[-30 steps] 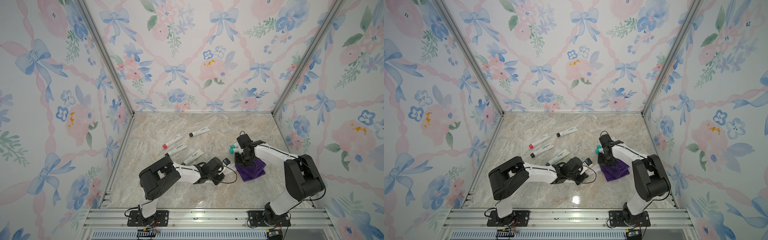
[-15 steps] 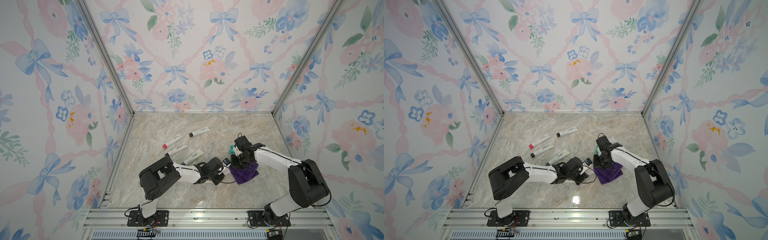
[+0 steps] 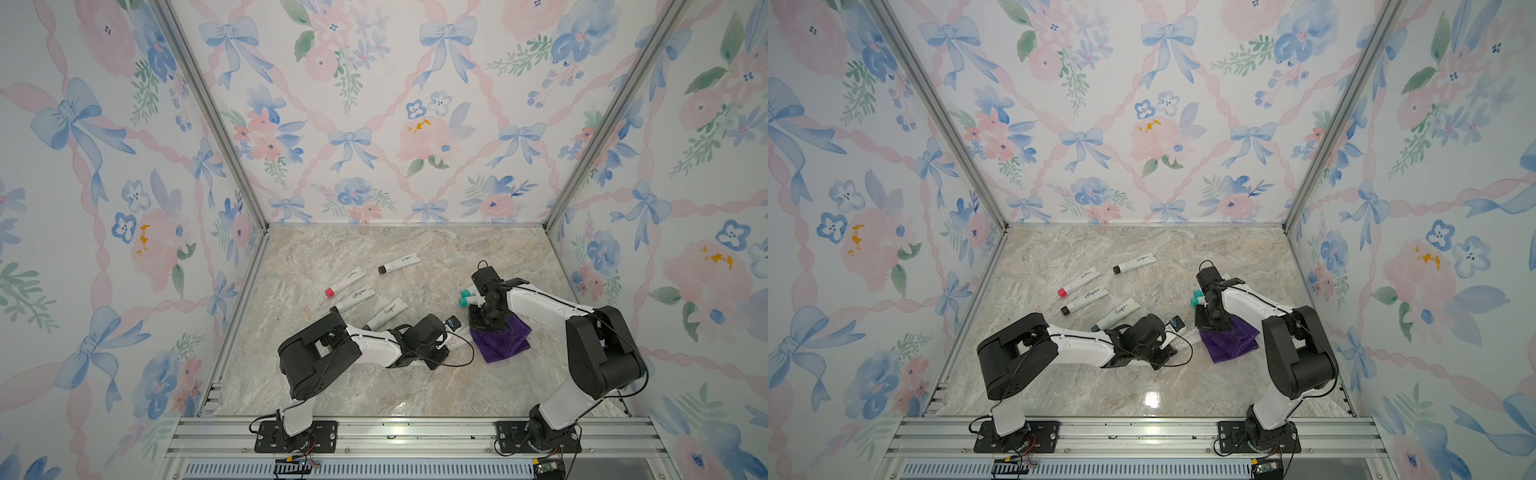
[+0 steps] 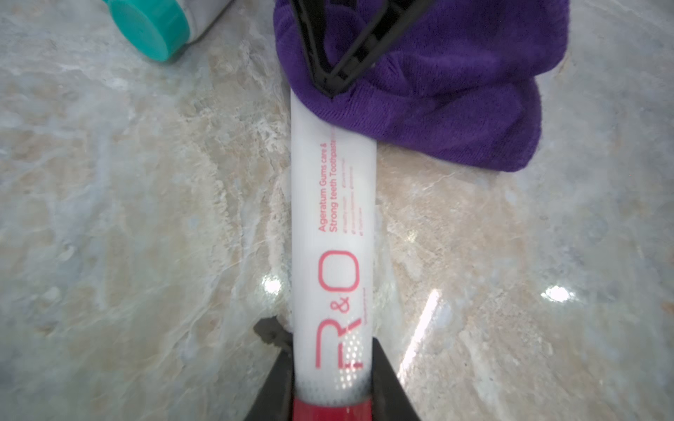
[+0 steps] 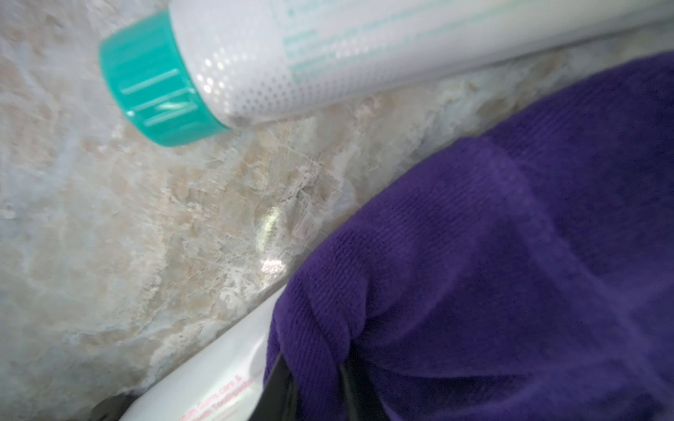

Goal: Wipe the surface of the toothpaste tube
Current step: Wipe the dirt from the toothpaste tube, then move the toothpaste to the center of the board.

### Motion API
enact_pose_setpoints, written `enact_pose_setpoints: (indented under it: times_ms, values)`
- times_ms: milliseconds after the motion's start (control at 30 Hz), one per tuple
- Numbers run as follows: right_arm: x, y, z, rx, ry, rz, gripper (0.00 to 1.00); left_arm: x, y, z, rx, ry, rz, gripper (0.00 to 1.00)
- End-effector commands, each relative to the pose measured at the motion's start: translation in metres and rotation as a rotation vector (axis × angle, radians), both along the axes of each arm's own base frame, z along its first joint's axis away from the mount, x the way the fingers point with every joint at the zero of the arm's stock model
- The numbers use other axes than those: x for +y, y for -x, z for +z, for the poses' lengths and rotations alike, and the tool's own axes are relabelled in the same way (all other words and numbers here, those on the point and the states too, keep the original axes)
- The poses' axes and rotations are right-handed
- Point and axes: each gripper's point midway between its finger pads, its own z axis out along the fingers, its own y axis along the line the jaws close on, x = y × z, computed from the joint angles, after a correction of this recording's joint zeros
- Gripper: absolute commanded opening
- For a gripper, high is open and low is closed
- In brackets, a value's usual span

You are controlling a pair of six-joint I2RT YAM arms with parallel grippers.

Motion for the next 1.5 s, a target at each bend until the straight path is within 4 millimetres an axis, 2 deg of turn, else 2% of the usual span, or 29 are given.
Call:
enact_pose_setpoints:
  times_ms: [0,200,233,333,500,600,733,833,1033,1167,1333,1467]
  values:
    - [0.000,0.014,-0.007,0.050,0.023,0.020,0.19,0.012,0.004,-0.023,0.022,-0.086,0.003,0.20]
    - [0.035,0.028,-0.004,0.069,-0.083,0.066,0.19,0.013,0.004,-0.024,0.022,-0.088,0.005,0.20]
    - [0.041,0.029,0.004,0.044,-0.109,0.074,0.19,0.013,0.004,-0.023,0.020,-0.087,0.005,0.20]
    - [0.056,0.036,0.006,0.045,-0.157,0.086,0.19,0.013,0.004,-0.024,0.021,-0.089,0.006,0.20]
    - [0.066,0.045,0.003,0.063,-0.206,0.094,0.19,0.013,0.004,-0.024,0.019,-0.089,0.005,0.20]
    - [0.052,0.042,-0.003,0.066,-0.161,0.078,0.19,0.013,0.003,-0.023,0.018,-0.089,0.008,0.20]
    - [0.010,0.030,-0.004,0.036,-0.025,0.004,0.19,0.018,0.001,-0.022,0.019,-0.088,0.026,0.20]
    - [-0.022,0.021,0.006,-0.020,0.016,-0.091,0.19,0.026,-0.006,-0.021,0.029,-0.084,0.058,0.20]
    - [-0.058,0.018,0.037,-0.126,0.030,-0.194,0.19,0.050,-0.028,-0.011,0.043,-0.056,0.144,0.20]
    - [-0.062,0.023,0.039,-0.122,0.032,-0.192,0.19,0.062,-0.033,-0.007,0.047,-0.053,0.183,0.20]
    - [-0.049,0.026,0.030,-0.112,-0.013,-0.181,0.19,0.071,-0.042,-0.009,0.055,-0.062,0.220,0.20]
    - [-0.035,0.027,0.024,-0.104,-0.018,-0.149,0.19,0.072,-0.059,-0.008,0.055,-0.061,0.250,0.20]
